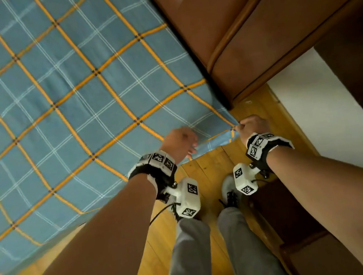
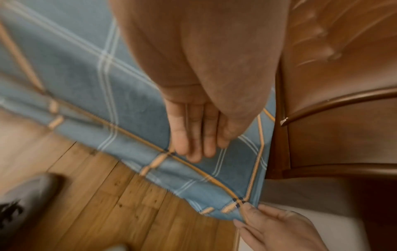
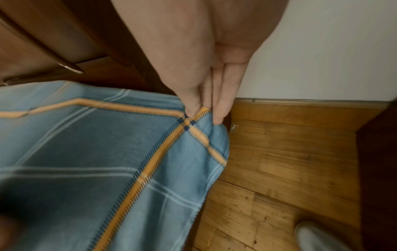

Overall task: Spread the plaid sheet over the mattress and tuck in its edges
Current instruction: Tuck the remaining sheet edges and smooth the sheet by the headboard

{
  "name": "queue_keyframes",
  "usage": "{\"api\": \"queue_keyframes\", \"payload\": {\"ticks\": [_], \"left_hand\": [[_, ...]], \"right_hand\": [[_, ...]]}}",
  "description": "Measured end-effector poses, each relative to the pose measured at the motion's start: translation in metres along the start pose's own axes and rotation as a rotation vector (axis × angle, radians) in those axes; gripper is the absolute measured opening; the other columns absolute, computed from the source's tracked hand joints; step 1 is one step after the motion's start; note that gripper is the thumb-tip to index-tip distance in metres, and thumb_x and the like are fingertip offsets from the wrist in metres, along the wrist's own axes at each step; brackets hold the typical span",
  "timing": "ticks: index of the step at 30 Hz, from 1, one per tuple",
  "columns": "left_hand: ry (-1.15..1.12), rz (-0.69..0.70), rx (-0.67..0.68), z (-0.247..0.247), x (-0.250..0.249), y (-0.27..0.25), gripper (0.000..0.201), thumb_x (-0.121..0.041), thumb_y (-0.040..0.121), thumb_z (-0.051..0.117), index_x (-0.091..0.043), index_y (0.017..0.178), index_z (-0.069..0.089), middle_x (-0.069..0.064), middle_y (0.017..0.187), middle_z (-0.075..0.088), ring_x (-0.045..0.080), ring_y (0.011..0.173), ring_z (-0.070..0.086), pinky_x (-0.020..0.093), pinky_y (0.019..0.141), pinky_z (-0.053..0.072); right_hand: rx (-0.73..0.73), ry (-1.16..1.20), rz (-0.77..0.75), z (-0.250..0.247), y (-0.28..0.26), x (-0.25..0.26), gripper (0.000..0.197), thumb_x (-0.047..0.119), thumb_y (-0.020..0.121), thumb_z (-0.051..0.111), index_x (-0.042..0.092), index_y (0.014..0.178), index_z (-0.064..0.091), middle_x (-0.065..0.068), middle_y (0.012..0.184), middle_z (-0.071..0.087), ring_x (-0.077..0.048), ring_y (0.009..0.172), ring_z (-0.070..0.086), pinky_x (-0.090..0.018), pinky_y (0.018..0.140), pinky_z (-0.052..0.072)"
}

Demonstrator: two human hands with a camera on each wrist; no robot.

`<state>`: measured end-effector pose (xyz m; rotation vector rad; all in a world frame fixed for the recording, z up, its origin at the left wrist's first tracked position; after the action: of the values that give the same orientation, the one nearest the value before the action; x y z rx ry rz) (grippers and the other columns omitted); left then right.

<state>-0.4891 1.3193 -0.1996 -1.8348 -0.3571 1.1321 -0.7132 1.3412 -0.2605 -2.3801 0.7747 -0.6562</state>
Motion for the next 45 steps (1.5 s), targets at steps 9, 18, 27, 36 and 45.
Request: {"api": "queue_keyframes", "payload": {"ticks": [9, 18, 27, 36, 45], "left_hand": [[-0.91, -0.15, -0.155, 0.067, 0.065, 0.006, 0.029, -0.015, 0.104, 0.038, -0.013, 0.131, 0.046, 0.001, 0.116, 0.06, 0.026, 0.105, 0.063, 0.037, 0.093, 0.049], [-1.768, -0.047, -0.386, 0.06, 0.105, 0.06, 0.037, -0.019, 0.104, 0.029, -0.006, 0.132, 0.05, 0.012, 0.136, 0.055, 0.027, 0.134, 0.046, 0.038, 0.114, 0.033], [-2.054, 0.133, -0.287, 0.044, 0.129, 0.074, 0.024, -0.002, 0.078, 0.058, 0.001, 0.1, 0.069, 0.02, 0.099, 0.054, 0.037, 0.121, 0.046, 0.055, 0.107, 0.039], [-1.714, -0.192, -0.367, 0.039, 0.154, 0.08, 0.032, -0.001, 0.092, 0.055, -0.004, 0.063, 0.069, 0.011, 0.074, 0.07, 0.023, 0.066, 0.069, 0.035, 0.068, 0.06], [-1.236, -0.318, -0.349, 0.052, 0.173, 0.085, 0.023, -0.021, 0.093, 0.063, -0.01, 0.073, 0.062, 0.004, 0.063, 0.061, 0.013, 0.046, 0.052, 0.025, 0.046, 0.045]], "right_hand": [[-0.005, -0.022, -0.121, 0.007, 0.011, -0.003, 0.05, 0.015, 0.094, 0.054, 0.011, 0.048, 0.035, -0.004, 0.05, 0.027, -0.023, 0.055, 0.03, -0.026, 0.044, 0.022], [0.353, 0.95, 0.306, 0.058, 0.049, 0.026, 0.009, 0.003, 0.097, 0.052, -0.001, 0.095, 0.059, -0.021, 0.103, 0.067, -0.038, 0.097, 0.067, -0.041, 0.075, 0.056], [0.38, 1.338, 0.465, 0.079, 0.058, 0.037, 0.024, 0.002, 0.099, 0.043, -0.005, 0.12, 0.052, -0.022, 0.136, 0.053, -0.031, 0.127, 0.052, -0.035, 0.101, 0.048], [0.141, 0.836, 0.133, 0.102, 0.056, 0.015, 0.013, 0.007, 0.083, 0.074, 0.007, 0.091, 0.065, -0.01, 0.094, 0.072, -0.022, 0.085, 0.071, -0.038, 0.083, 0.058], [-0.04, 0.094, 0.006, 0.08, 0.061, -0.003, 0.036, 0.039, 0.095, 0.059, 0.01, 0.073, 0.061, -0.004, 0.071, 0.072, -0.013, 0.06, 0.071, -0.029, 0.049, 0.053]]}}
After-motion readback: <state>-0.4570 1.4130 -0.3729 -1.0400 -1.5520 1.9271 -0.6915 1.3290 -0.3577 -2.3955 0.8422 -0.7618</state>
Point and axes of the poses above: each hand's wrist, its own y-axis towards the middle knuckle, its own z-axis out of the palm, x = y × z, the point moved 2 cm from there along y, towards the middle knuckle
